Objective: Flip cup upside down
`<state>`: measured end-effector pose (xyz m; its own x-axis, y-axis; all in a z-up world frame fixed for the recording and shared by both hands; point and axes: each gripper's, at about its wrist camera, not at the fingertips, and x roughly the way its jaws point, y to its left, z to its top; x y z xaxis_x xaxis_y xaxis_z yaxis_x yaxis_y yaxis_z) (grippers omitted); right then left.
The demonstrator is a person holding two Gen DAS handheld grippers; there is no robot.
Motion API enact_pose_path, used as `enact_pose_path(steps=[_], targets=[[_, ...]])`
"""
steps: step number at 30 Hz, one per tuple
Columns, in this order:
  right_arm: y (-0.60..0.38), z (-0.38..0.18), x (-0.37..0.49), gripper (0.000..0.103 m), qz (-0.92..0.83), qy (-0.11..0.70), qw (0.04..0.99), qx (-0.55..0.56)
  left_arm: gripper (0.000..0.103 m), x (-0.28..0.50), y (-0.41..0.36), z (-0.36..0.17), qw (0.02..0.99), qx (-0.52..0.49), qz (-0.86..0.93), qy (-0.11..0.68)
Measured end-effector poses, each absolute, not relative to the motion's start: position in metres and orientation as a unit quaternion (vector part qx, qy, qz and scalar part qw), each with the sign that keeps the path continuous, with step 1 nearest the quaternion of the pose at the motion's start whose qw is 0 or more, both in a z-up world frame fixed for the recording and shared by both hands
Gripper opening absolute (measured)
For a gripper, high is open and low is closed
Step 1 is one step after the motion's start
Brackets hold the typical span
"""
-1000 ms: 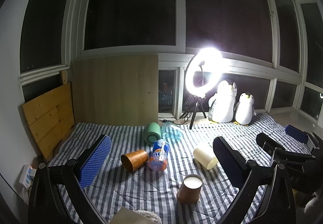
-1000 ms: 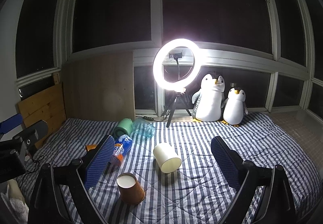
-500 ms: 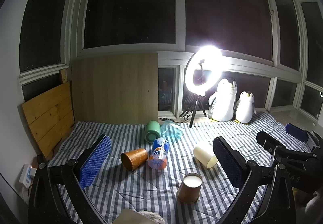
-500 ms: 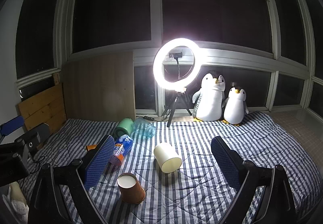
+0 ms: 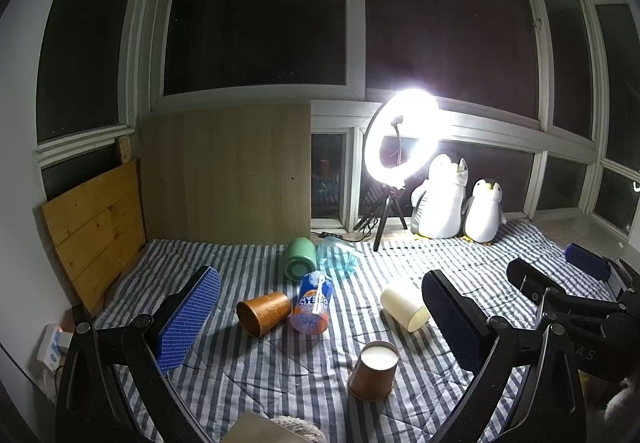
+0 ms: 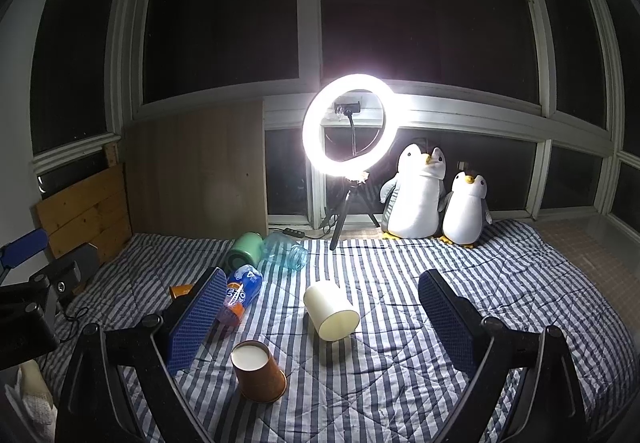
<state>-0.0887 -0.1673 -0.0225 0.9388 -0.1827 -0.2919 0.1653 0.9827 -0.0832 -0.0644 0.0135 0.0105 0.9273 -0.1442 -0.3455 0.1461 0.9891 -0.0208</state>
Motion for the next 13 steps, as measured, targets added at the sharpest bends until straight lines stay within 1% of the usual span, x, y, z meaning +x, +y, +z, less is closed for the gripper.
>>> enact_pose_path(steps=[13], targets=[[-0.1717, -0.0251, -0.0851, 0.095, -0.087, 0.158, 0.983, -0.028, 0.102, -0.0617, 0.0151, 0.0092, 0.982, -0.007, -0.067, 0.175]])
